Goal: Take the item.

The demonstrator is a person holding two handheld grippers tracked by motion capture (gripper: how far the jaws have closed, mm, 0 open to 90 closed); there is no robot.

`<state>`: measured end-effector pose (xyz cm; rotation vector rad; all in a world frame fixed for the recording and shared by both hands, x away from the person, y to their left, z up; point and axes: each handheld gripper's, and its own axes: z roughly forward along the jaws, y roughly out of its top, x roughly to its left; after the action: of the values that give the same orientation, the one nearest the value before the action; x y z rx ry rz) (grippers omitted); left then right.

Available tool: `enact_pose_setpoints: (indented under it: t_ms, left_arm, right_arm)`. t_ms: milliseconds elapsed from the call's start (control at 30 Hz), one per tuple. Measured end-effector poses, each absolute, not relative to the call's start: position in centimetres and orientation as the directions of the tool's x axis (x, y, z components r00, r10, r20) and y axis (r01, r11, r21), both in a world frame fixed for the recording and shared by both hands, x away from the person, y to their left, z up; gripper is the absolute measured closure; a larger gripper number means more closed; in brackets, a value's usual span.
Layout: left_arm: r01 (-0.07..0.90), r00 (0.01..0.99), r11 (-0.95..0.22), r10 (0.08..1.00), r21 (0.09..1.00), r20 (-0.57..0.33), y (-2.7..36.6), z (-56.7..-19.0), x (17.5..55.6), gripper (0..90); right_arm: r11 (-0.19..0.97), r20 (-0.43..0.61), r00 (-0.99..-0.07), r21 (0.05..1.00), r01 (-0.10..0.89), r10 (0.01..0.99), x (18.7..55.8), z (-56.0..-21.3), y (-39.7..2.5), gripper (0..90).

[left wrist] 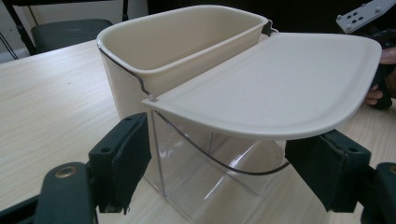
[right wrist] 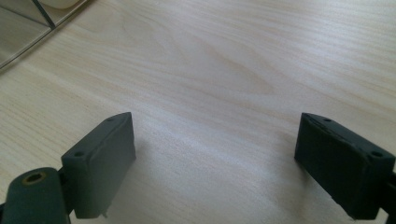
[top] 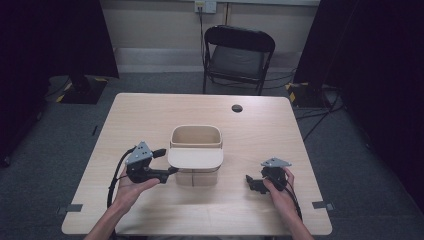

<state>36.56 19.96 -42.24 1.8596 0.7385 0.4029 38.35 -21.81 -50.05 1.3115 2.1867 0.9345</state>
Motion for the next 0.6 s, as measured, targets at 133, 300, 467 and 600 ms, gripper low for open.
enact_pose_setpoints:
  t_ms: [133,300,467,600]
  left_arm:
    - [0.297,0.758,-0.266,0.65,0.917,-0.058,19.68,-42.15,36.62,22.1]
    - [0.288,0.762,-0.253,0.644,0.924,-0.061,19.33,-42.09,36.68,21.2]
    - [0.287,0.763,-0.247,0.644,0.925,-0.065,19.37,-42.01,36.75,21.0]
    - [0.284,0.764,-0.243,0.642,0.928,-0.065,19.37,-41.98,36.74,21.2]
  right_arm:
    - [0.326,-0.013,-0.464,0.729,0.602,0.886,38.35,-50.05,-21.8,11.6]
    - [0.328,-0.015,-0.465,0.729,0.601,0.885,38.36,-50.05,-21.82,11.6]
    - [0.326,-0.014,-0.464,0.729,0.601,0.886,38.36,-50.05,-21.8,11.6]
    - [0.328,-0.016,-0.465,0.729,0.601,0.885,38.36,-50.05,-21.82,11.6]
